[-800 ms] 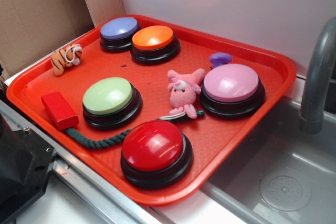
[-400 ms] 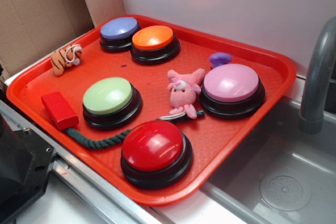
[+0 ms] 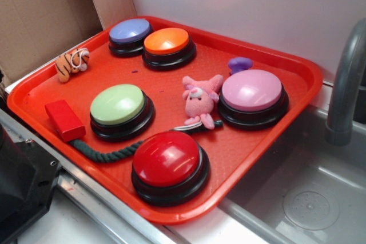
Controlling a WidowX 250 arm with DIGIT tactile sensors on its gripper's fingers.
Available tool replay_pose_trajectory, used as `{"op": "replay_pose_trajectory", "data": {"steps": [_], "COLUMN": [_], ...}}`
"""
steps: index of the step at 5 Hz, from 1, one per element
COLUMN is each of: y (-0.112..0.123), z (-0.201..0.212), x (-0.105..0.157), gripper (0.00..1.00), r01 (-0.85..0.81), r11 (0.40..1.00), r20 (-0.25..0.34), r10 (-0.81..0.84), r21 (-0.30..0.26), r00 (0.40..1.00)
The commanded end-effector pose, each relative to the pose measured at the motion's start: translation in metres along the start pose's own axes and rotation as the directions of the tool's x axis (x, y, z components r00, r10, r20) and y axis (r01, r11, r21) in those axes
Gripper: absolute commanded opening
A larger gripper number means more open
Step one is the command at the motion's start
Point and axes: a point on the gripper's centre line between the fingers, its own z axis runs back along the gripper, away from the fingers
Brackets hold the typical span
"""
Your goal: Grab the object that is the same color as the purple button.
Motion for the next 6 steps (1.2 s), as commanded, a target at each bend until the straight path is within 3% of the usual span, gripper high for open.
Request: {"op": "replay_pose_trajectory", "data": {"steps": [1,3,4,6], "y": [-0.036,-0.054,-0.057,-0.053], "z": [-0.028,-0.070,-0.092,-0.131], "x": [0.068,0.104,0.114,0.132], "gripper": [1.00,1.00,1.00,1.00], "r01": [-0.217,-0.285,-0.322,-0.355], "r11": [0.976,0.959,0.947,0.935], "r20": [0.100,0.103,0.143,0.151], "r10": [0.216,0.283,0.319,0.353], "r21": [0.004,0.004,-0.006,-0.018], "r00": [0.971,0.954,0.937,0.923]}}
